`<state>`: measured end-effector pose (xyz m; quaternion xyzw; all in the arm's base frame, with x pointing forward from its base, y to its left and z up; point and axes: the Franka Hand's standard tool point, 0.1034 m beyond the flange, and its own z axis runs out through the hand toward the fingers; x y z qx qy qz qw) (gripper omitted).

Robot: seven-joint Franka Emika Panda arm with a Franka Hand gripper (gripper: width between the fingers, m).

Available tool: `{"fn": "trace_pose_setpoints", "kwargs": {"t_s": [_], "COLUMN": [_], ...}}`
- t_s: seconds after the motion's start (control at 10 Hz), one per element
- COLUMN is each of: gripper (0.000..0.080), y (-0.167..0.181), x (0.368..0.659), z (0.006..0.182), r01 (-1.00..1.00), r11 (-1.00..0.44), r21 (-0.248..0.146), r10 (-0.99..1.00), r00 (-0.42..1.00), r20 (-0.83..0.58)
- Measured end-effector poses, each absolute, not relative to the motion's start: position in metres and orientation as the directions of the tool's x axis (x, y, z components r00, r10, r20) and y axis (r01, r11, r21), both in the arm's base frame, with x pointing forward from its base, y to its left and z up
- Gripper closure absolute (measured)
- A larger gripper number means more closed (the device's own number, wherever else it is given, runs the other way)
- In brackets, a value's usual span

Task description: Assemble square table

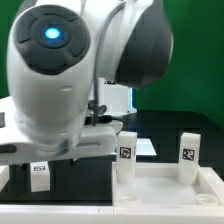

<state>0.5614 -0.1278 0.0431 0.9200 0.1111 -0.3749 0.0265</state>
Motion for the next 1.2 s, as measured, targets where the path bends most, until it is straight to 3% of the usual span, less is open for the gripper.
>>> {"fn": "trace_pose_setpoints", "kwargs": {"t_s": [0.4, 0.7, 1.0, 1.2], "gripper": [0.015, 0.015, 0.015, 0.015], "y": [-0.129, -0.137, -0.138, -0.145], "x": [0.56, 0.55, 0.559, 0.546], "z": [0.042, 0.041, 0.036, 0.027], "r01": [0.224, 0.215, 0.226, 0.208], "r11": [-0.974, -0.976, -0.974, -0.978], "r21": [-0.041, 0.016, 0.021, 0.016], "r10": [0.189, 0.121, 0.131, 0.111], "r00": [0.692, 0.61, 0.633, 0.585], "r20": [-0.697, -0.783, -0.763, -0.804]}}
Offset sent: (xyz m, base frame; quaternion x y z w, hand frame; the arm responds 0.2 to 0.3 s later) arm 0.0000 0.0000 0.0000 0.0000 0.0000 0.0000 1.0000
